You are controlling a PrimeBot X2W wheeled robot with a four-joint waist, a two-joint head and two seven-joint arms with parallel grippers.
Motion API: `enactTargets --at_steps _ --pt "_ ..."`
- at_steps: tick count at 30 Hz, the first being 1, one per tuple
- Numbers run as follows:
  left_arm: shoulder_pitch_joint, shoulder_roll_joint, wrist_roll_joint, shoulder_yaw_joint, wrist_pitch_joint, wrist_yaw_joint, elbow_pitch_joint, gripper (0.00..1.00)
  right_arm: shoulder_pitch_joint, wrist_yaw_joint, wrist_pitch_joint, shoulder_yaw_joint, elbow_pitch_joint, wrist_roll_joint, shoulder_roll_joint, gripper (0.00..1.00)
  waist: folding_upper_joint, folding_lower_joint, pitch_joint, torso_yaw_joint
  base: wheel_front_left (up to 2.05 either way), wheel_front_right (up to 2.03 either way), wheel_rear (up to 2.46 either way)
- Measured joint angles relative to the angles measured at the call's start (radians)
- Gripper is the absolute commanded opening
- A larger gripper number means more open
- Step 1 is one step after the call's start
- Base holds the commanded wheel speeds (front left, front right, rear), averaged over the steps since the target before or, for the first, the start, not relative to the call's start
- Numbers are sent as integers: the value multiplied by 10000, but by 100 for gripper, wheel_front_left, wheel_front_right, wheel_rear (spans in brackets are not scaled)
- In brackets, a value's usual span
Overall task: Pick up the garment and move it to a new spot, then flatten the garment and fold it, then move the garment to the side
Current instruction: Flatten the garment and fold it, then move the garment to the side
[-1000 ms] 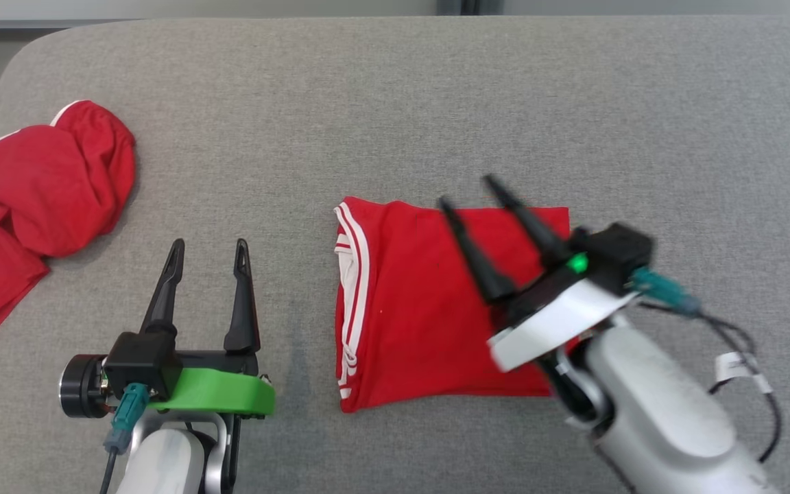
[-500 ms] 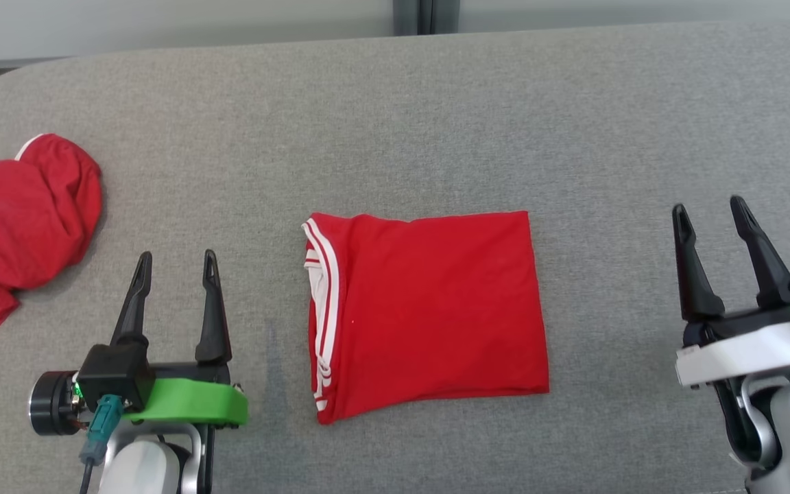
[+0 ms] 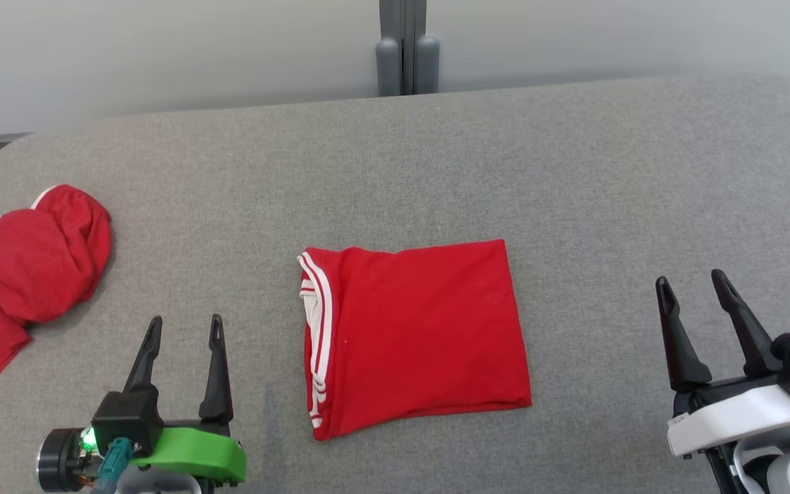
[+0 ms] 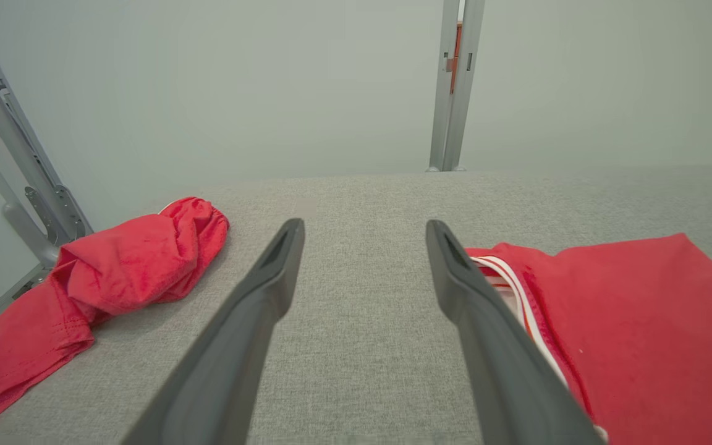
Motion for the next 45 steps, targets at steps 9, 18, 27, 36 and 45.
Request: enactTargets --at_steps 9,18,27,36,45 --pt "507 117 -107 -65 205 107 -48 100 606 0 320 -84 -222 -2 165 100 0 0 -654 -73 0 0 0" --pt "621 186 -201 -88 257 130 -67 100 797 -2 451 -165 -332 0 234 100 0 0 -849 -106 0 0 0" --pt "658 236 -255 -146 267 180 -42 100 879 -2 531 -215 -382 0 245 100 0 0 -912 -59 0 0 0" --pt "620 268 -276 -249 253 194 -35 100 924 0 612 -303 -349 2 188 100 0 0 -866 12 0 0 0" --pt "-593 161 -113 -382 17 100 -280 100 -14 0 708 161 376 276 -391 100 0 0 72 387 0 0 0"
